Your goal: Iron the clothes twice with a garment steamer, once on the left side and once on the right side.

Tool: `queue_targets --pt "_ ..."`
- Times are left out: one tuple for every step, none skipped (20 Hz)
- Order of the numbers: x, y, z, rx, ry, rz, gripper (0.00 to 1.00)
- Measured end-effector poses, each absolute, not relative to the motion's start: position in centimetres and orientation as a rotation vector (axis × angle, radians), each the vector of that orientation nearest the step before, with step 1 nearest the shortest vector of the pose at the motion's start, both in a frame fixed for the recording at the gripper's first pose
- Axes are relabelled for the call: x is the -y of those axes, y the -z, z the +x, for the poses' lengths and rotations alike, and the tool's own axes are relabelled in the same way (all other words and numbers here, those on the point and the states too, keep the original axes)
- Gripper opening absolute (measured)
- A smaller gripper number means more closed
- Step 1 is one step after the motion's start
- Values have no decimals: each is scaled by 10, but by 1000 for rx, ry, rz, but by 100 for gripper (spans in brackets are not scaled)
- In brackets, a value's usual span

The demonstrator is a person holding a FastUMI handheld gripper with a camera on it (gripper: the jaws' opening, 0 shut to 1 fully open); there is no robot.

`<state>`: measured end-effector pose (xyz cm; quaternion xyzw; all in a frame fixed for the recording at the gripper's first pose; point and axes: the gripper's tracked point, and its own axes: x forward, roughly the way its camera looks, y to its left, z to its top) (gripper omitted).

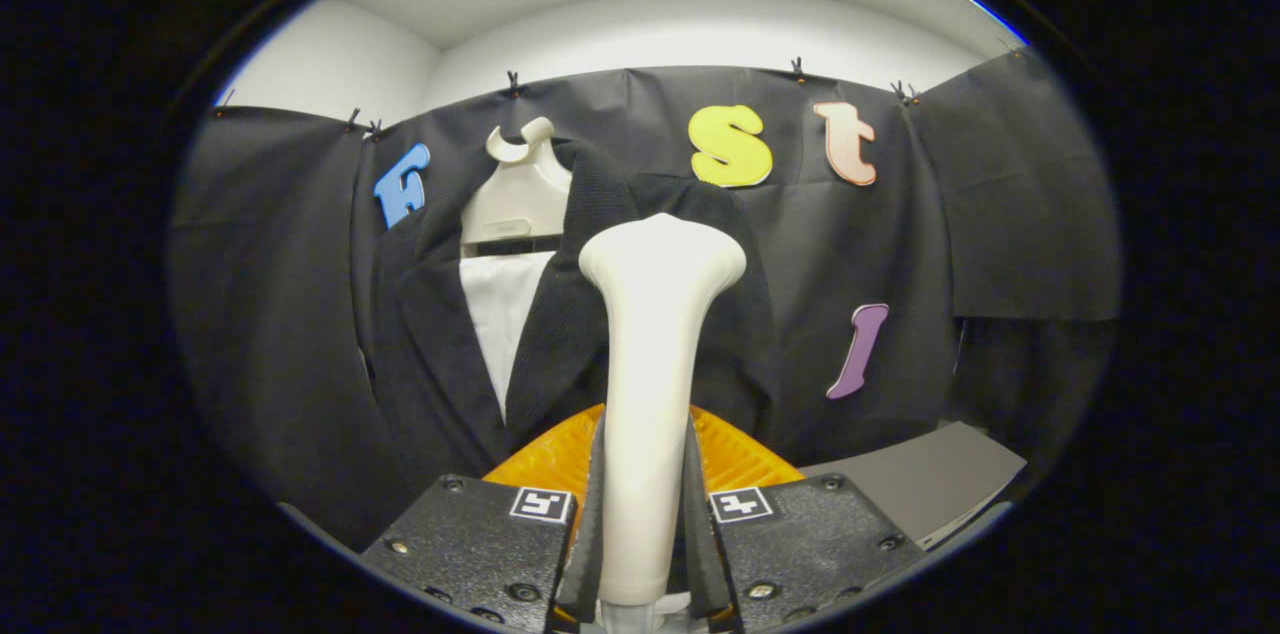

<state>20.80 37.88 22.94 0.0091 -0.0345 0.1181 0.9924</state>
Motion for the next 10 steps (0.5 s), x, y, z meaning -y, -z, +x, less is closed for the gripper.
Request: queue_targets --pt "-379 -224 208 64 -237 11 37" --pt "-380 -217 207 57 -237 3 37" --pt "-380 -211 206 49 -237 -3 37" --pt "-380 -203 206 39 -237 -7 37" --pt "-382 -196 205 32 -237 -10 37" --pt "-382 -190 204 27 -233 -18 37" --pt "-381 -183 204 20 -229 -27 37" --pt "-380 -177 204 12 -224 -29 37" --pt "-379 -169 204 0 -220 -29 37" --pt "-378 -161 205 -10 -215 -32 37"
